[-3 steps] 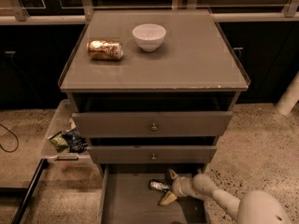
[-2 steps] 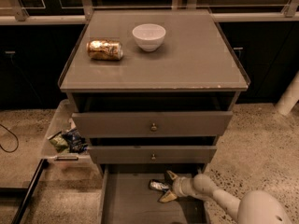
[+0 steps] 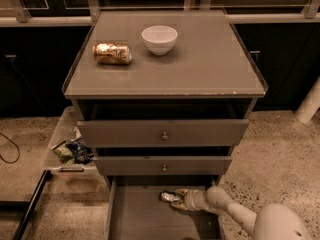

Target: Pick redbull can from bottom drawer and place on counter

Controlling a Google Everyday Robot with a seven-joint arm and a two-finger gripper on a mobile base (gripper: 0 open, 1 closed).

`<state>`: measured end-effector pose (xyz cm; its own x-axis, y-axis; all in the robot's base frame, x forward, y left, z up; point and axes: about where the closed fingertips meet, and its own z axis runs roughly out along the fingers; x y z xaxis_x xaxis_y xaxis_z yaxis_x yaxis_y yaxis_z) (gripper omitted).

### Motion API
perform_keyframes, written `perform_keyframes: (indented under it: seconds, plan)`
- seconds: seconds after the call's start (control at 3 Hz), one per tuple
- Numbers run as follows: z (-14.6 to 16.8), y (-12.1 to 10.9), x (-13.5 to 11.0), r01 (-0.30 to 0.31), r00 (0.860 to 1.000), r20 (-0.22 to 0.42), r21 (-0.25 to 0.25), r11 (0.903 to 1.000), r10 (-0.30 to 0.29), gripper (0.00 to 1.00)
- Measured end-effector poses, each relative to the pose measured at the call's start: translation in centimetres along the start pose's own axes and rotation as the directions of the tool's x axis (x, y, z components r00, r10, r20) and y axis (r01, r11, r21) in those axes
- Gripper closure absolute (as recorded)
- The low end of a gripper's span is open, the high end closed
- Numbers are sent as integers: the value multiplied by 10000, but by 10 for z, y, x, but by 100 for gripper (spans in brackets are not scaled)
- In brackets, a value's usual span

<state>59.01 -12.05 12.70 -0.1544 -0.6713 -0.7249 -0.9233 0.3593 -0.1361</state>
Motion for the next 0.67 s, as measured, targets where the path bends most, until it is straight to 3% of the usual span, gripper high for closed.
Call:
perform_keyframes:
  seconds: [0.33, 0.67]
  plan:
    - [0, 4, 1, -75, 10000, -27, -75, 9999, 74, 86]
    - [-19, 12, -1, -354, 9994, -30, -276, 9990, 354, 100]
